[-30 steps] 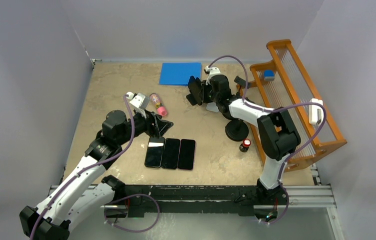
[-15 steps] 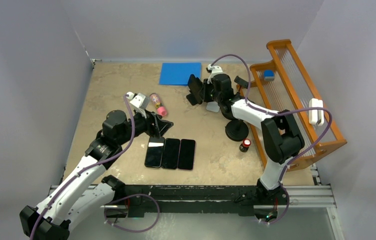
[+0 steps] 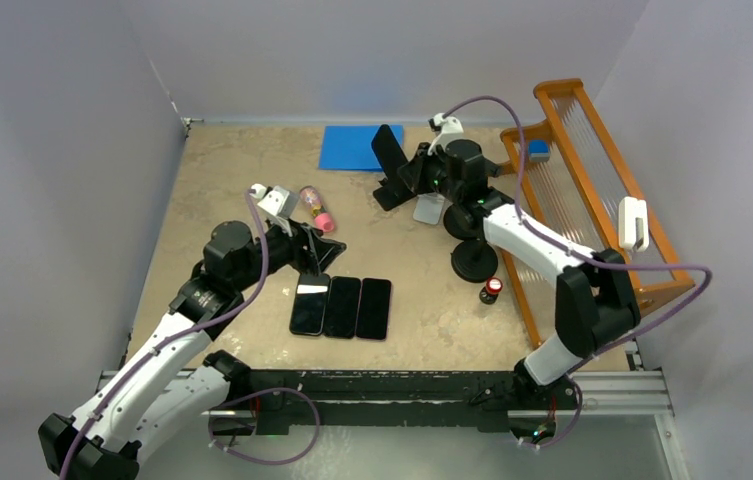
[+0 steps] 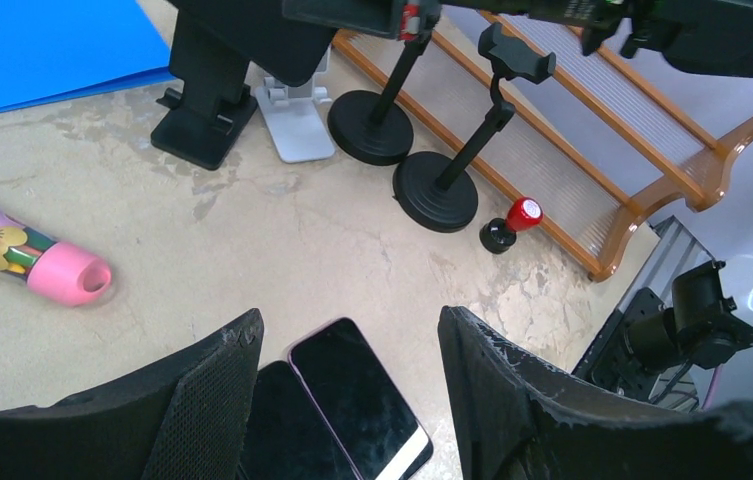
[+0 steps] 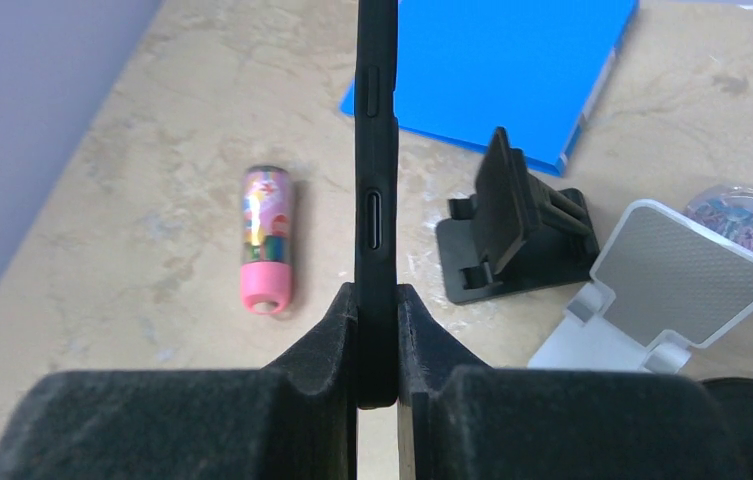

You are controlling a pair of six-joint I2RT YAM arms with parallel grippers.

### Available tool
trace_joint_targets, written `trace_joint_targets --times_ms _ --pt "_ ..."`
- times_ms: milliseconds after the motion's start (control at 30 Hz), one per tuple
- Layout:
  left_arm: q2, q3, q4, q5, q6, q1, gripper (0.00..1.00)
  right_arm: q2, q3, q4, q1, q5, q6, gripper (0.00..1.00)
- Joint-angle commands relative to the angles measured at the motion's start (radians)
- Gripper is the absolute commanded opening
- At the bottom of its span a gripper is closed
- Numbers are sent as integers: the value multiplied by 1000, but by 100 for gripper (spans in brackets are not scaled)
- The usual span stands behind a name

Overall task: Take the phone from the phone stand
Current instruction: Remove the phone from the phone stand, then place the phone at the center of the board.

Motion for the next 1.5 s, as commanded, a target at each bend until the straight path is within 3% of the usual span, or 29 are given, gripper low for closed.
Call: trace_joint_targets --times_ms 0,367,667,1033,1233,1467 --pt "-25 9 24 -27 7 -9 63 -136 -21 121 16 -81 61 0" --pt "-100 -2 37 -118 35 -9 63 -450 -241 184 62 -271 133 0" --pt "-214 -96 285 29 -44 -8 65 -696 -447 317 116 -386 215 0" --pt "-158 -116 552 172 -334 -8 66 -780 -676 776 170 -410 430 0" --pt "-122 -105 605 213 -441 -8 66 -797 -785 1044 171 -393 557 0" --pt "-107 -85 616 228 -474 -8 66 -791 -797 1209 171 -396 651 0"
